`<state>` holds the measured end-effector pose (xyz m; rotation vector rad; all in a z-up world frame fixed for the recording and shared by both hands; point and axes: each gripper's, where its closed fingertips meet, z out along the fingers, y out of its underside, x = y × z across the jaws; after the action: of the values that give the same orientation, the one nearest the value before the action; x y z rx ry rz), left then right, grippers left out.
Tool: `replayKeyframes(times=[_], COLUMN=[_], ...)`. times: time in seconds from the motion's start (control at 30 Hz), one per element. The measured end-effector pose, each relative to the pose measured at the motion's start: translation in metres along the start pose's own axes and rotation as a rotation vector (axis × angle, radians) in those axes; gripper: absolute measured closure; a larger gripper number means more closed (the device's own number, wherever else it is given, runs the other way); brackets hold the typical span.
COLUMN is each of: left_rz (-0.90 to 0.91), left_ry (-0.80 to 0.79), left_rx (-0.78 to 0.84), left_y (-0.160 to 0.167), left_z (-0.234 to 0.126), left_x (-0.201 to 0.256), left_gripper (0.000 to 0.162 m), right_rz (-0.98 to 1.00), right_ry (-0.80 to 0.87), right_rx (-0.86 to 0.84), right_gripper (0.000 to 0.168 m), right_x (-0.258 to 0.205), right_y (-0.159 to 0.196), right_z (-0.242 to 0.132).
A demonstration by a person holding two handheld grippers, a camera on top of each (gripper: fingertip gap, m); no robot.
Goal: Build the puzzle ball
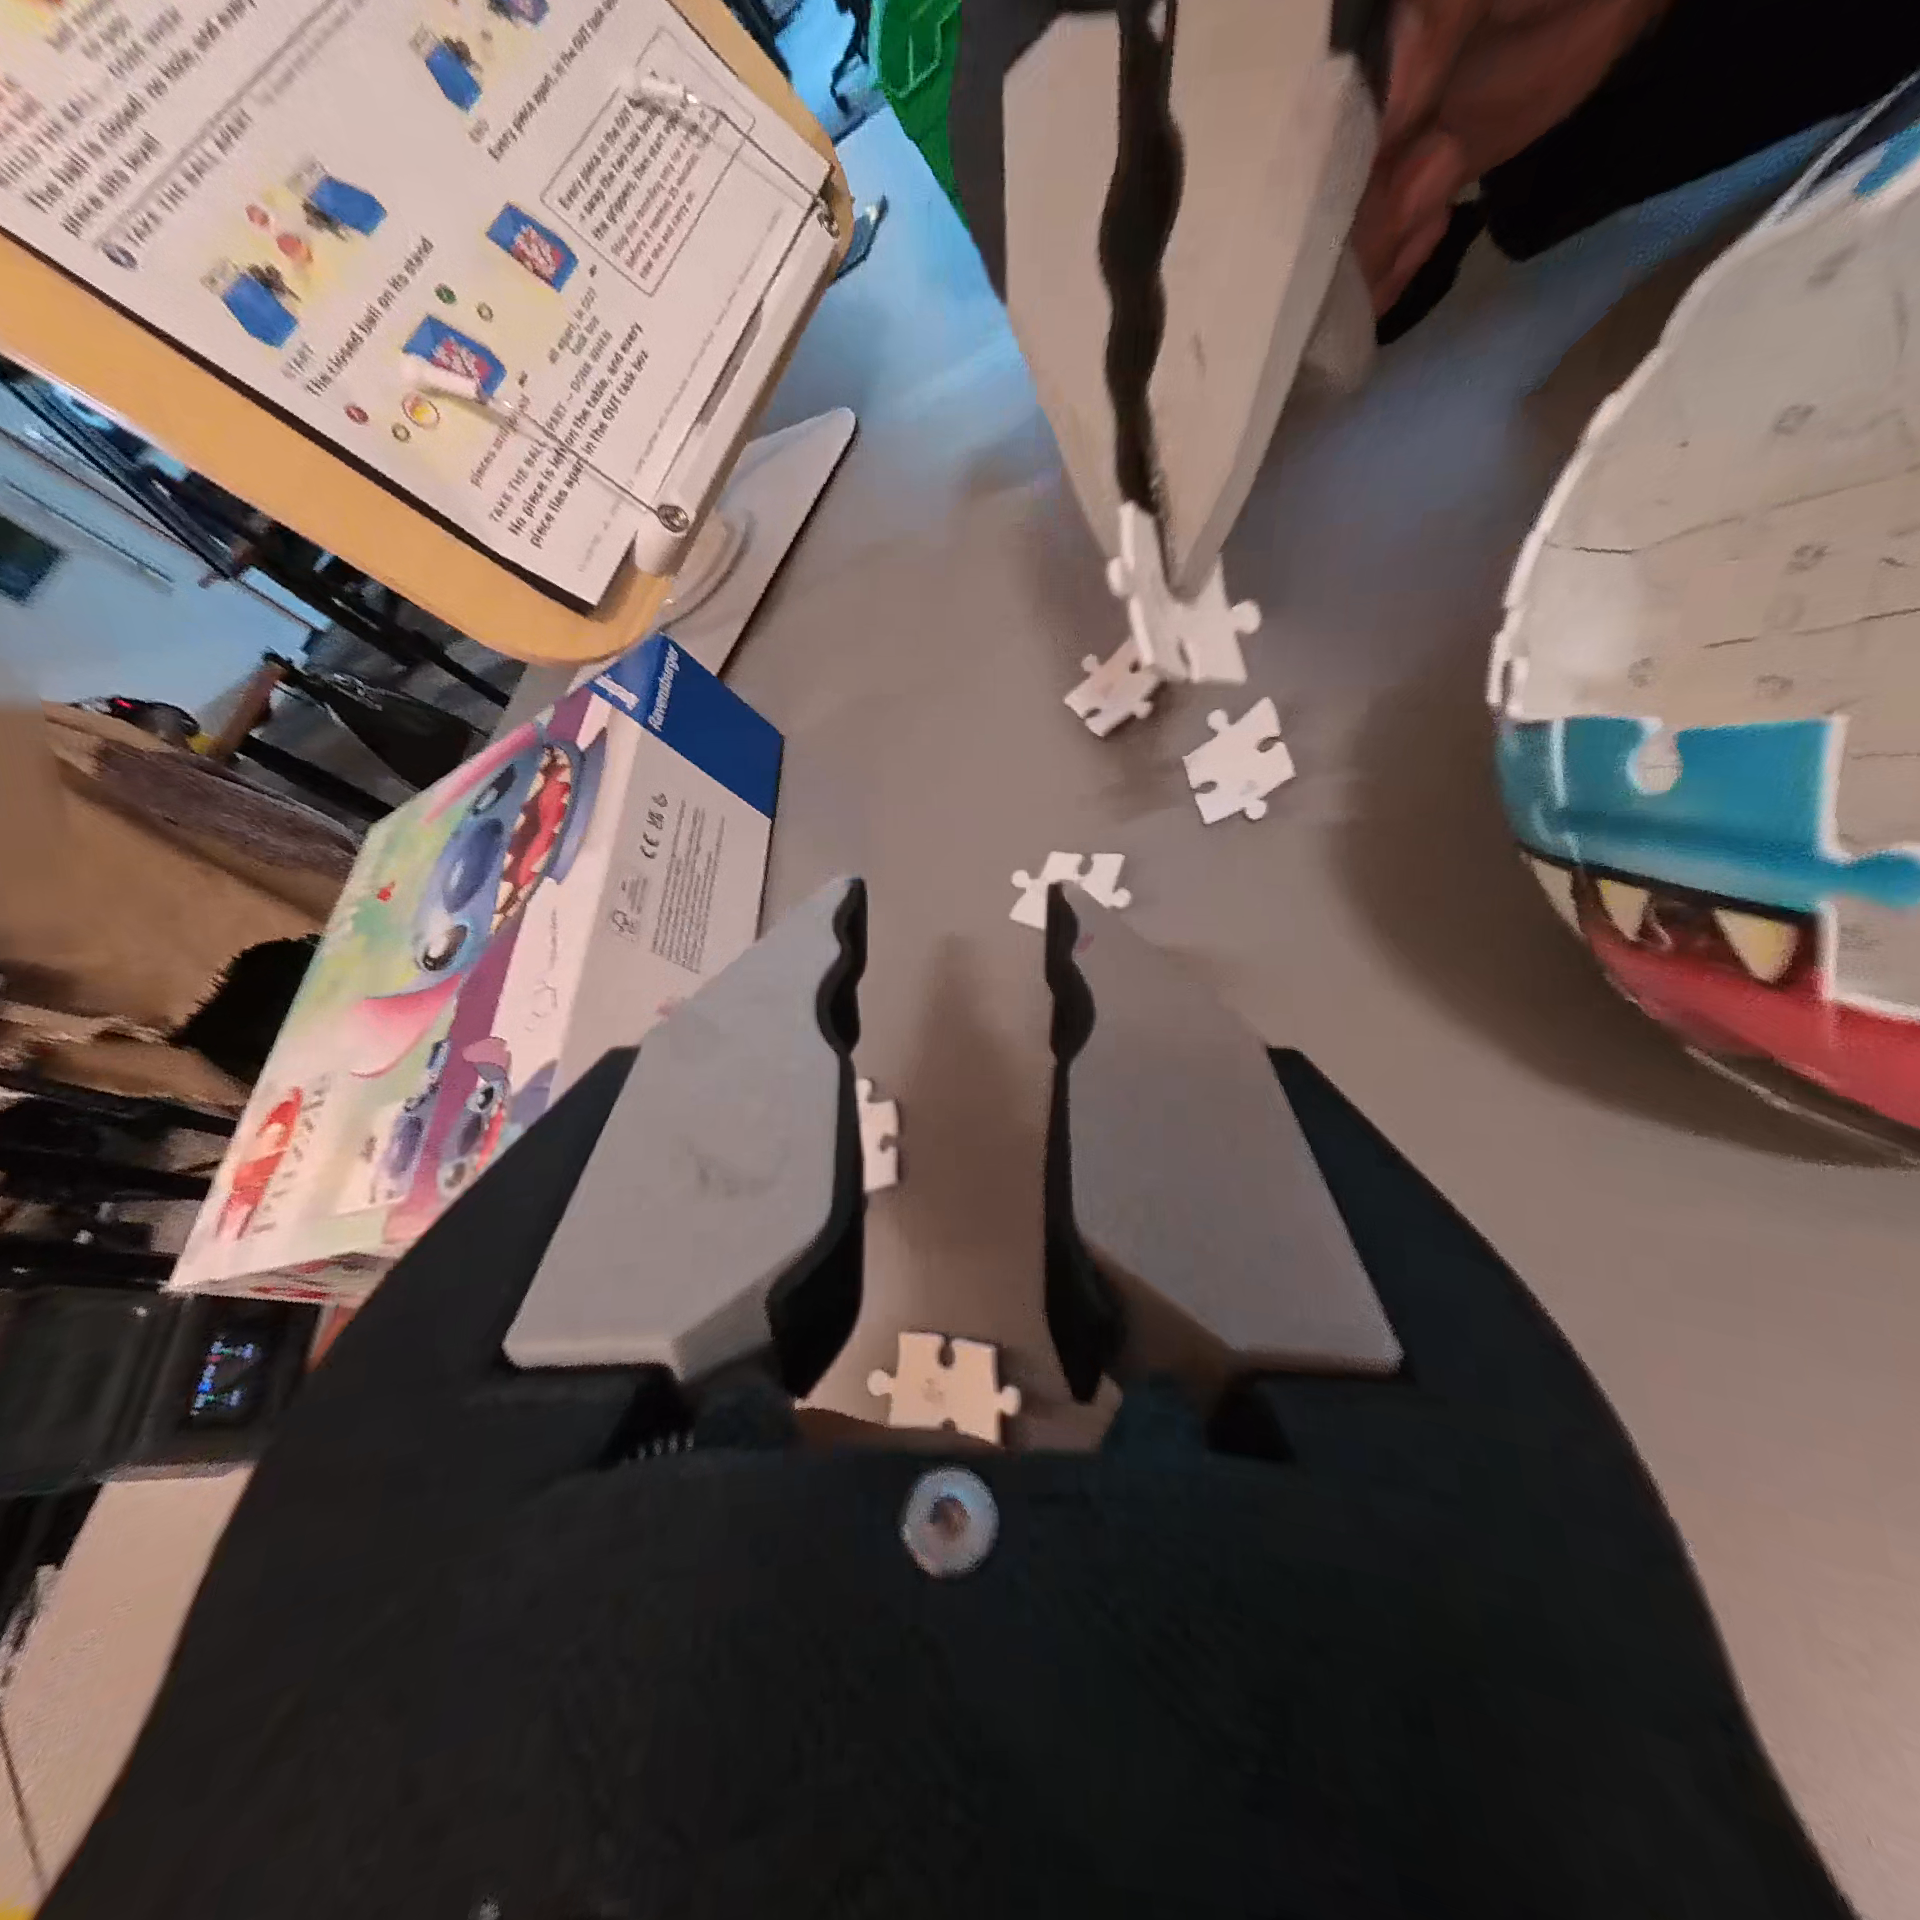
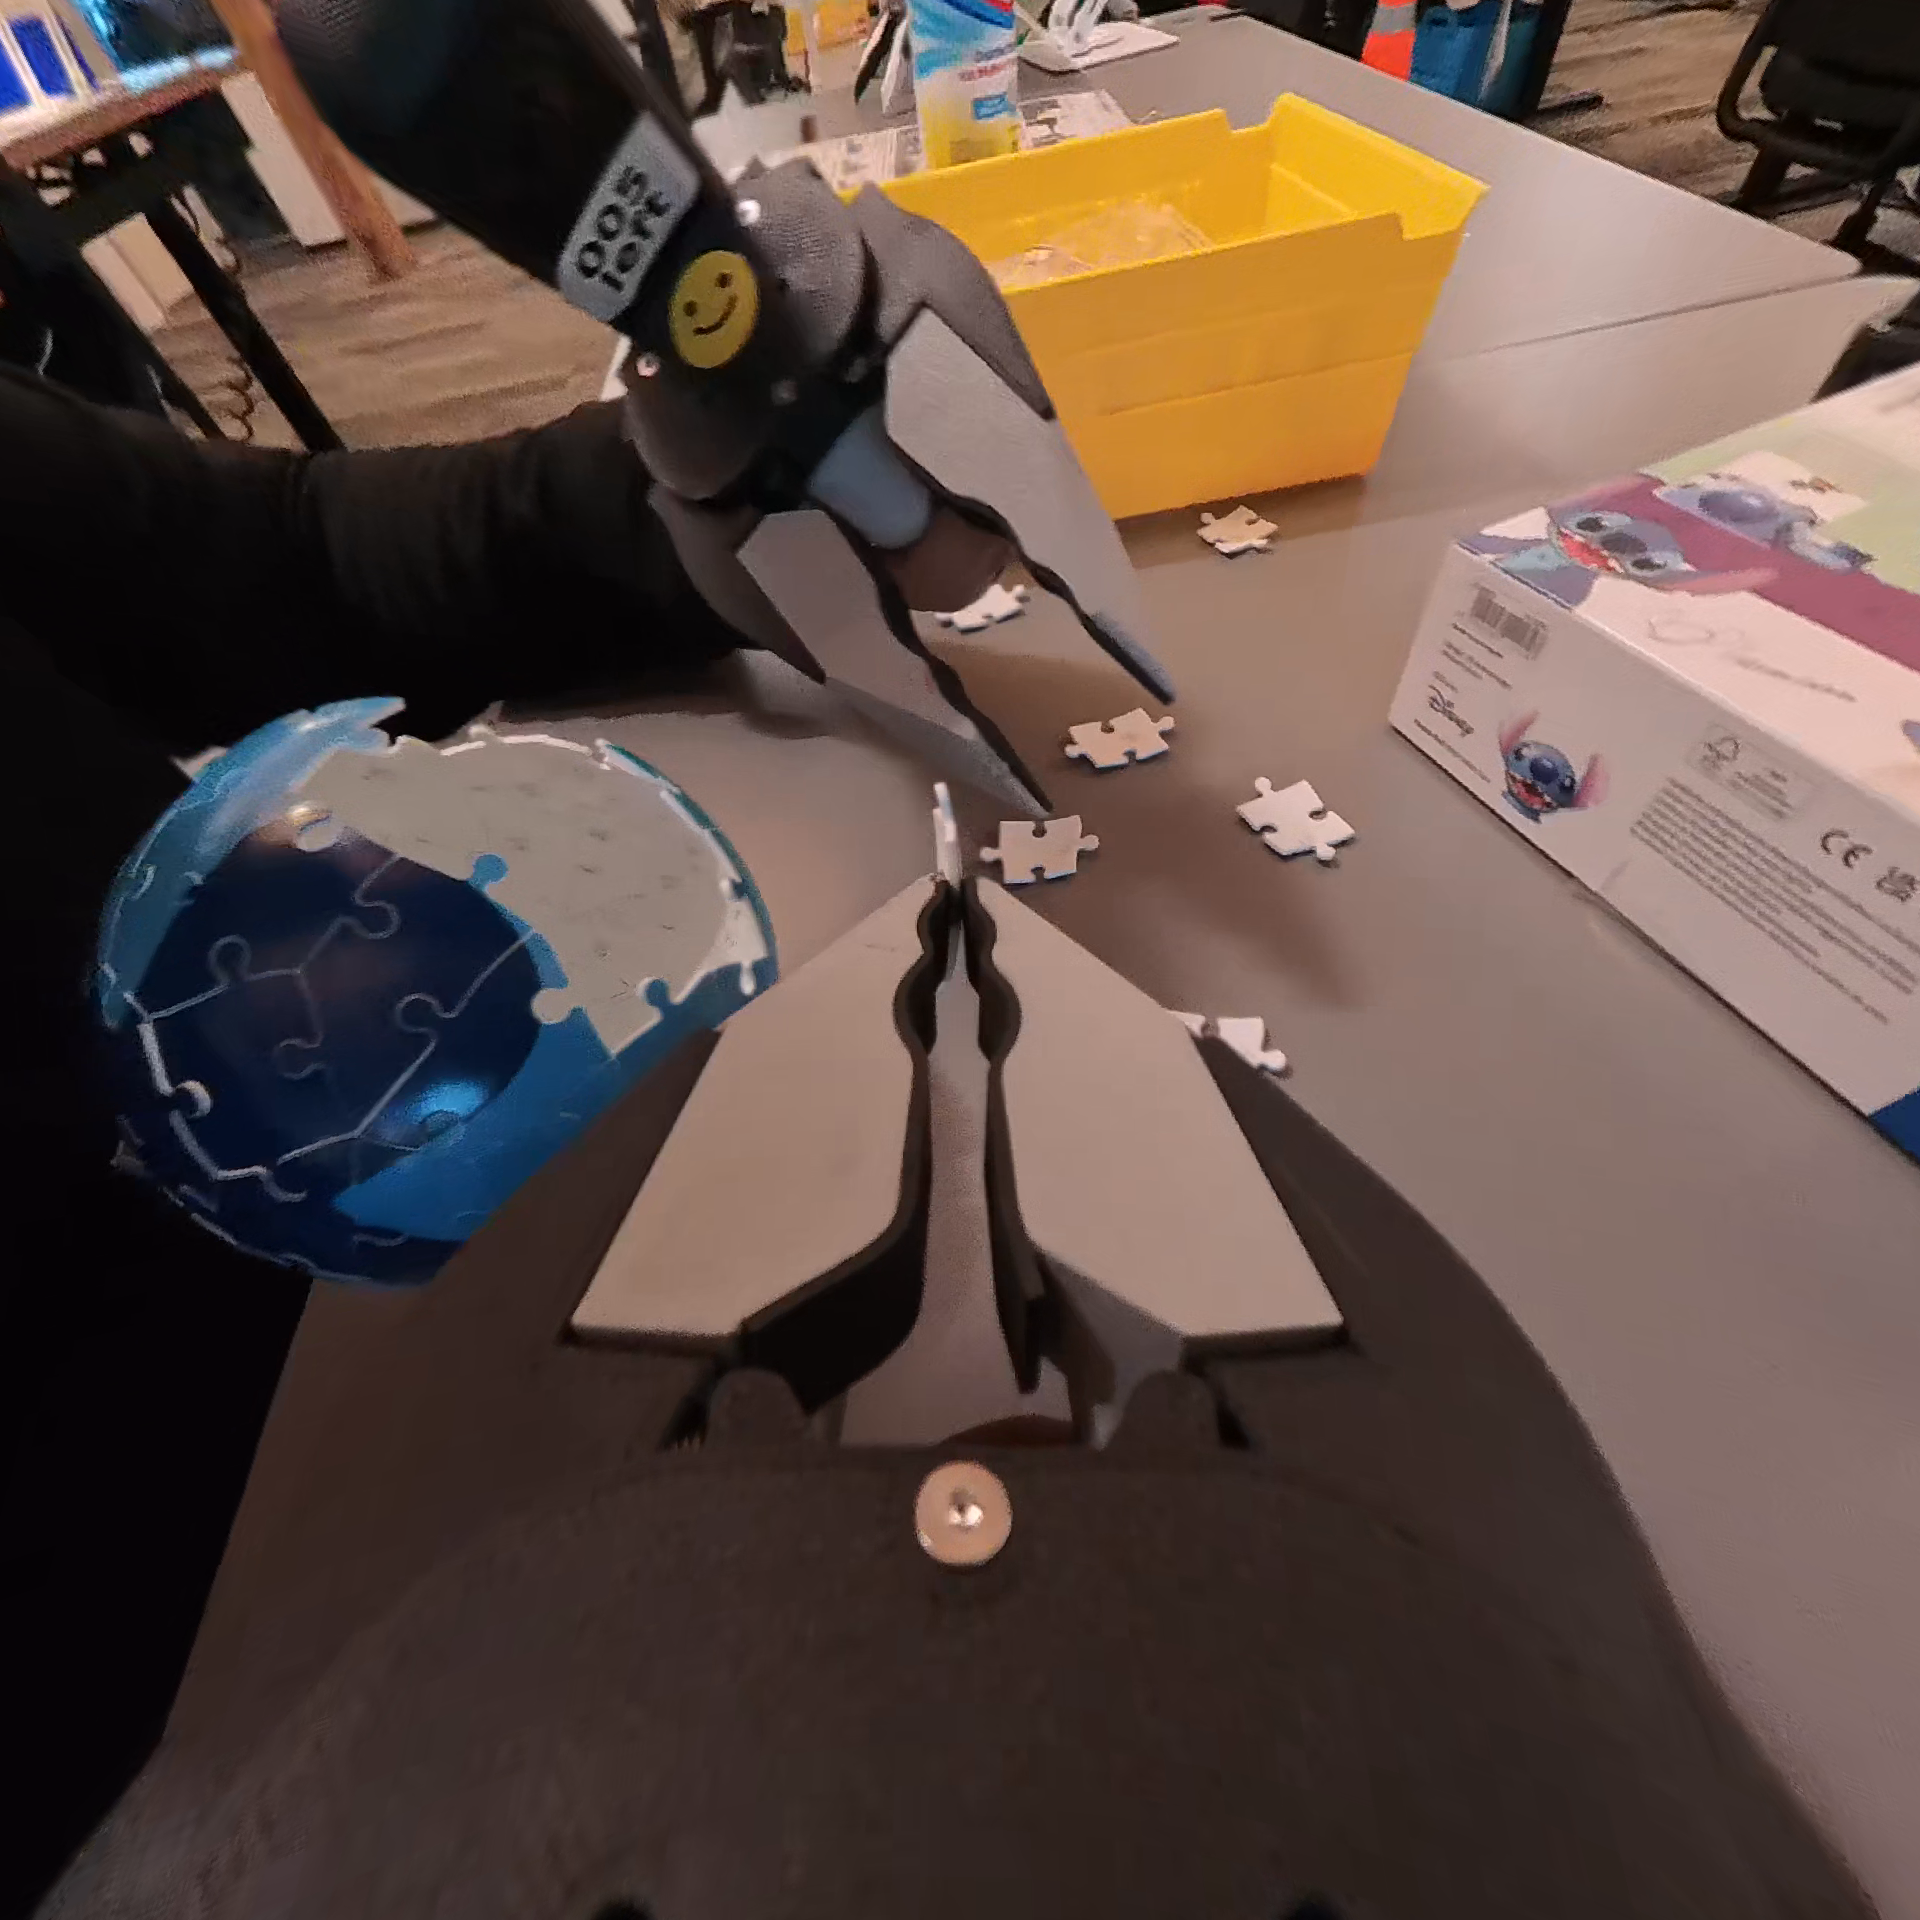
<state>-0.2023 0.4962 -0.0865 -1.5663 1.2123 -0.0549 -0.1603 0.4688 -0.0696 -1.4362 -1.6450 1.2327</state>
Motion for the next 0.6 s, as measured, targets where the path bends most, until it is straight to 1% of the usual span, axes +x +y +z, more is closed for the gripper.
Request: replayKeyframes(times=[0.23, 0.37, 0.5, 0.6], left_rz=[-0.021, -0.057, -0.131, -0.177], left_ry=[0.067, 0.104, 0.157, 0.232], left_rx=[-0.039, -0.02, 0.029, 0.082], left_y=[0.006, 0.0, -0.012, -0.023], left_z=[-0.001, -0.009, -0.019, -0.025], left_x=[0.012, 0.017, 0.022, 0.031], left_gripper=[0.135, 0.144, 0.155, 0.162], right_rz=[-0.08, -0.115, -0.11, -0.128], right_ry=[-0.028, -0.038, -0.068, -0.065], right_rx=[-0.102, -0.154, -0.151, -0.161], right_gripper=[0.168, 0.168, 0.168, 0.168], right_x=[-0.018, -0.024, -0.033, -0.036], right_y=[0.005, 0.005, -0.001, 0.002], right_z=[0.008, 0.012, 0.016, 0.016])
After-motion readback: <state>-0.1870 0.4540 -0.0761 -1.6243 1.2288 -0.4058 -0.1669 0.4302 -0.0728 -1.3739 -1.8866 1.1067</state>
